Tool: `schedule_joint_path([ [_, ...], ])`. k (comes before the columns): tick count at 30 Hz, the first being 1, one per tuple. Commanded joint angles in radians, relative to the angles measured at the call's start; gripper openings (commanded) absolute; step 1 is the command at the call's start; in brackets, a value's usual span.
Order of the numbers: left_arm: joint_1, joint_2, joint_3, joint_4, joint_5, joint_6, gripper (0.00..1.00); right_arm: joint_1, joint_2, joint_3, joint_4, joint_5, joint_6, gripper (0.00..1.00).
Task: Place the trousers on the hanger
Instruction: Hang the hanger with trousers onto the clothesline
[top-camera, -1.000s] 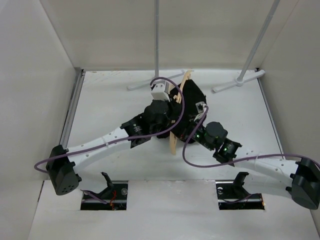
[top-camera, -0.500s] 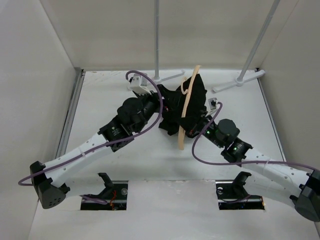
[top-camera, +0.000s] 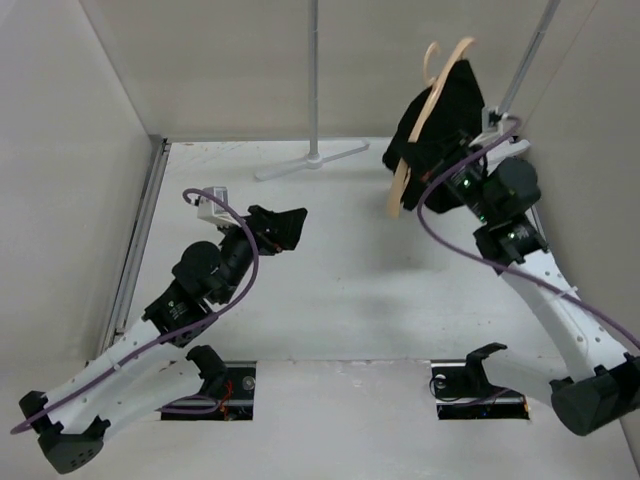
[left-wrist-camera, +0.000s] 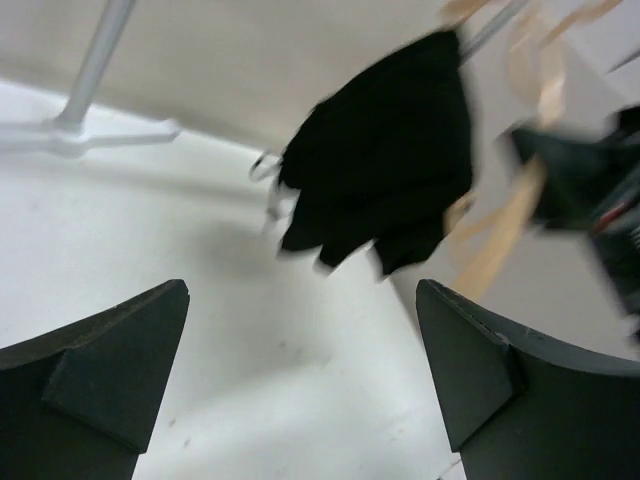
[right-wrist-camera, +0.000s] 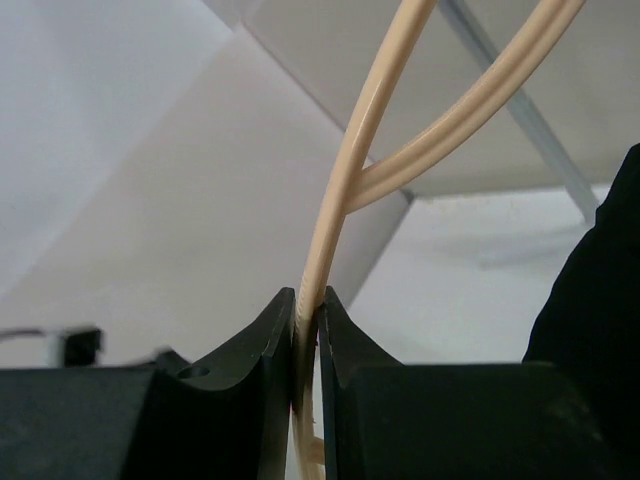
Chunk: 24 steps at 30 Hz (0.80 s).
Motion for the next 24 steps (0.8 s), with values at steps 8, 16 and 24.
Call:
schedule_joint_path([
  [8,0.024,-0.019,-0.213,-0.095,-0.013,-0.052,1.0,-0.25,0.371,0.636,0.156,-0.316,0.211,0.04],
  [16,0.042,0.055,-0.246,-0.057,0.029,-0.058,1.0,-0.348,0.665,1.059,0.109,-0.336,0.36,0.04],
  [24,0.05,0.13,-0.223,-0.057,0.041,-0.084,1.0,-0.406,0.914,1.426,0.072,-0.292,0.531,0.03],
])
